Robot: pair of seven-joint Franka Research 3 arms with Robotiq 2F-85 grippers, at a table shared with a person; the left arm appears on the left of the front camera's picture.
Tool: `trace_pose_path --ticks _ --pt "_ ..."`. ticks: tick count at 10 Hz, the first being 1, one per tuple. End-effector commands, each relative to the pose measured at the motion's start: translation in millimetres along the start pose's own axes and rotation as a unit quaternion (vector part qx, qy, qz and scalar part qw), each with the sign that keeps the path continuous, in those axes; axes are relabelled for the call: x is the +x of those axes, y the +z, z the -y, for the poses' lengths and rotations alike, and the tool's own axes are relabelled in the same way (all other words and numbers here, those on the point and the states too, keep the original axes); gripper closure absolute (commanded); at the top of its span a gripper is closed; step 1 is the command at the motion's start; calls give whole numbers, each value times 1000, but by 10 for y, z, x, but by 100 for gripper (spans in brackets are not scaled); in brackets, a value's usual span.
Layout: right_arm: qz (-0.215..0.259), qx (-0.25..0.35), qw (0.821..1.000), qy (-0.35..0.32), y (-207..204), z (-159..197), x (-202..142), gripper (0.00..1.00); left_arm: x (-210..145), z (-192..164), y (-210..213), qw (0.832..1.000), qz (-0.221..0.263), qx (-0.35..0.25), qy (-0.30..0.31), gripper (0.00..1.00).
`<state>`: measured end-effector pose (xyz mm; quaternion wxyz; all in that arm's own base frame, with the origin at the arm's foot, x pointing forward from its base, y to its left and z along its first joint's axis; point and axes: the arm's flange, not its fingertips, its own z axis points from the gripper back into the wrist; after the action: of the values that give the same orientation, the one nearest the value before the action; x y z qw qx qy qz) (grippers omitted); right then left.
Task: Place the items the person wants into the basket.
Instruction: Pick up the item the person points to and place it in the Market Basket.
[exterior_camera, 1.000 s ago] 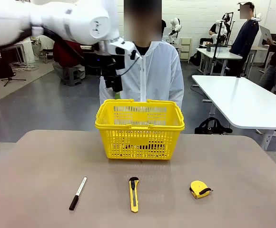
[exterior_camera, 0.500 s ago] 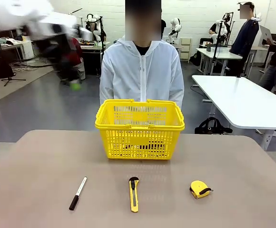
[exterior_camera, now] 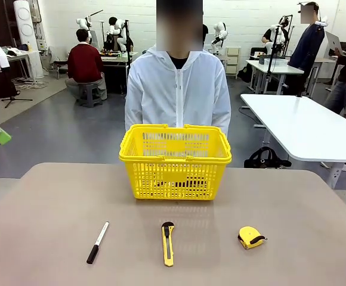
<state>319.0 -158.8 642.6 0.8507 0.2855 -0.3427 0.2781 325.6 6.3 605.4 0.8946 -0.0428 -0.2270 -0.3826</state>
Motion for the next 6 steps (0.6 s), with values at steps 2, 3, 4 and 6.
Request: trace_pose_path --ticks 2,3,4,6 --pt "3 3 1000 2 -14 -6 -2 0 -134 -94 -121 1000 2 -3 -1 0" --pt "3 3 1000 2 -14 -6 -2 0 -181 -124 -142 1000 0 -6 0 0" --pt "3 3 1000 2 -14 -6 -2 0 -101 -55 -64 1000 -4 -3 6 0" --pt "3 3 1000 2 -14 -6 -2 0 -101 -55 -64 1000 -4 -3 6 0"
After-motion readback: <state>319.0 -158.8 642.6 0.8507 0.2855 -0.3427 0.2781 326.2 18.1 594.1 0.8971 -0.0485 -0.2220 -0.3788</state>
